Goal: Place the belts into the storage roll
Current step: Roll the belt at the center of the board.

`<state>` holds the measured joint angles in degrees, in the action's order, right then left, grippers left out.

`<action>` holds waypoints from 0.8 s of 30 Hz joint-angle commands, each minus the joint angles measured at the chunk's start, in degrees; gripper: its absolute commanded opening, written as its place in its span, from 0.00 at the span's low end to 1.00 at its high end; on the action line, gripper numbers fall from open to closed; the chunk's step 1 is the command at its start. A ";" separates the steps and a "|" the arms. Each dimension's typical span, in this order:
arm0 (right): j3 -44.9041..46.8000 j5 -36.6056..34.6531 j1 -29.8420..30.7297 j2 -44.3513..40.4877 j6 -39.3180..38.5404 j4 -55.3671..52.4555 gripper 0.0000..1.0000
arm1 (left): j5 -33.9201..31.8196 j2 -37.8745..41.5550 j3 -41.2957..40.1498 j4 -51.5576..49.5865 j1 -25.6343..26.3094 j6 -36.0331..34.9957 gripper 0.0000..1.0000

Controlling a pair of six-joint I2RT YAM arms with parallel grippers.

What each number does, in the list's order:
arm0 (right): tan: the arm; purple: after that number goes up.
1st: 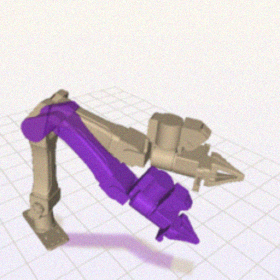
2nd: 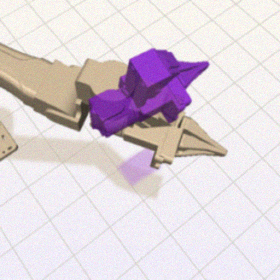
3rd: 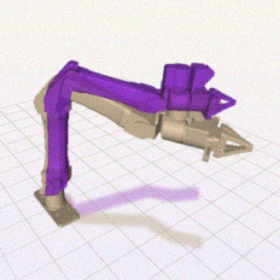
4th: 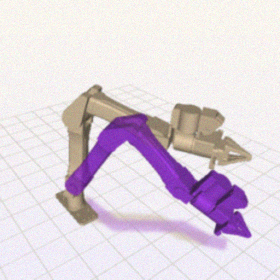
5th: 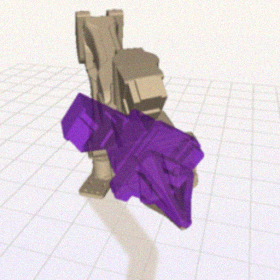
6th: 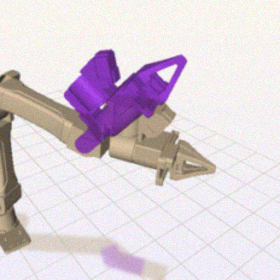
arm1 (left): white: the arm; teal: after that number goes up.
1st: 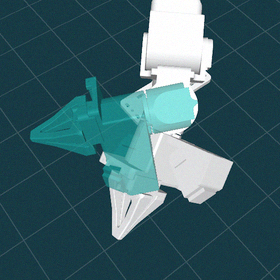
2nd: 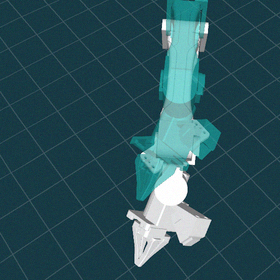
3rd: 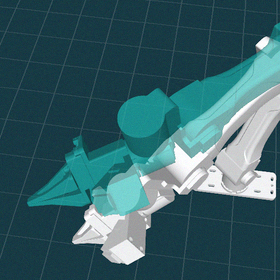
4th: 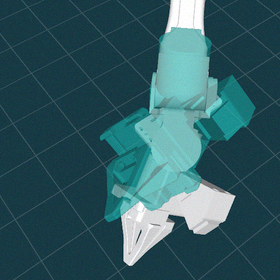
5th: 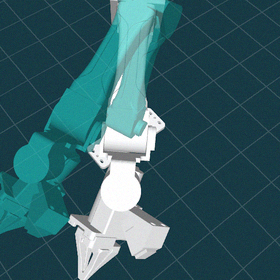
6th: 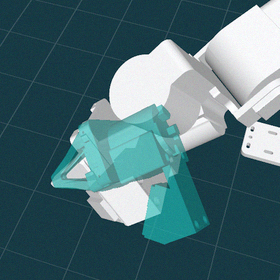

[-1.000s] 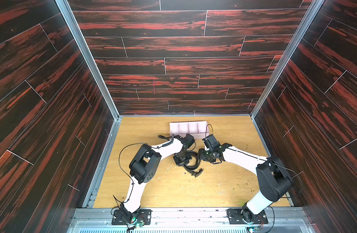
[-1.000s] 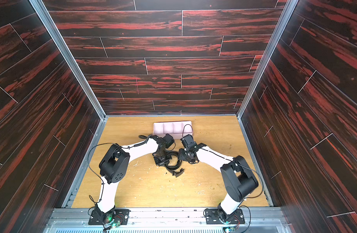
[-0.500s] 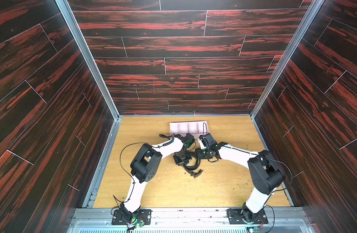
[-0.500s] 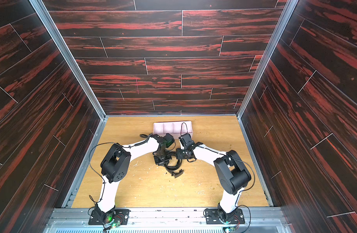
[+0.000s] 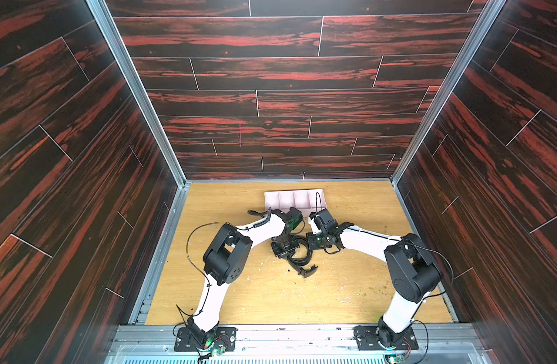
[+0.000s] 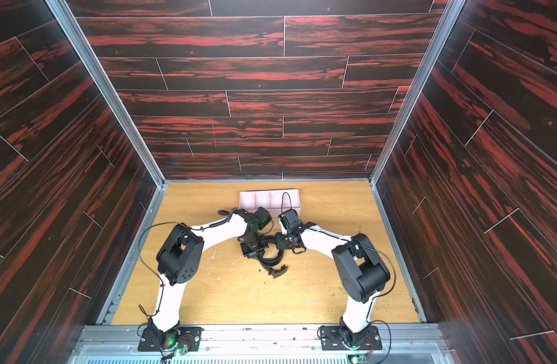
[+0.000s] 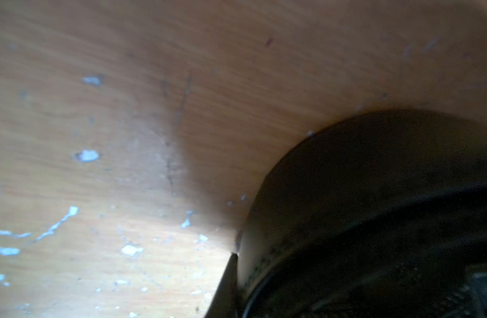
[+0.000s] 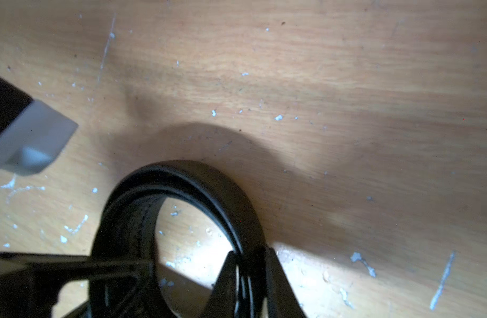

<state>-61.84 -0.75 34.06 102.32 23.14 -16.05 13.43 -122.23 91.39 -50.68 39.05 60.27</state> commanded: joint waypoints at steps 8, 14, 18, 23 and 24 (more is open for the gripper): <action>0.85 -4.20 -0.09 1.00 -2.74 0.73 0.07 | 2.67 -0.11 -1.31 0.39 -0.07 -3.58 0.14; 1.41 -3.67 -0.05 1.69 -3.48 1.99 0.06 | 4.23 0.87 -1.95 0.89 -0.16 -11.03 0.22; 1.56 -3.55 -0.06 1.32 -3.40 1.88 0.05 | 4.77 2.21 -3.58 2.85 -0.30 -13.45 0.33; 1.24 -3.43 -0.05 1.23 -3.36 1.35 0.04 | 4.08 2.24 -3.92 2.62 -0.57 -12.67 0.32; 1.26 -3.37 -0.07 1.12 -3.19 1.38 0.04 | 3.93 2.13 -3.94 2.63 -0.69 -12.26 0.32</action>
<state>-61.39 -3.27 34.11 102.32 19.86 -14.55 17.10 -121.60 88.92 -47.27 38.50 48.82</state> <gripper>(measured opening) 0.127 0.324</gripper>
